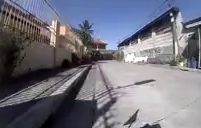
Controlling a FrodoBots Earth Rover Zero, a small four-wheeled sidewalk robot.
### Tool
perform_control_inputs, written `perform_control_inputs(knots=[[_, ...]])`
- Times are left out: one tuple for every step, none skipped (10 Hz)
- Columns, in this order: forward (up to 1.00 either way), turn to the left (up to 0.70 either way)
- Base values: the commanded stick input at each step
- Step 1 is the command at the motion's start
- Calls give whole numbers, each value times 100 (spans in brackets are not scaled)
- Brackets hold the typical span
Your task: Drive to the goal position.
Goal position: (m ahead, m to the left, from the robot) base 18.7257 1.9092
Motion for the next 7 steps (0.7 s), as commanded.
perform_control_inputs(knots=[[70, -3], [70, -3], [70, -3], [70, -3], [70, -3], [70, -3], [70, -3]])
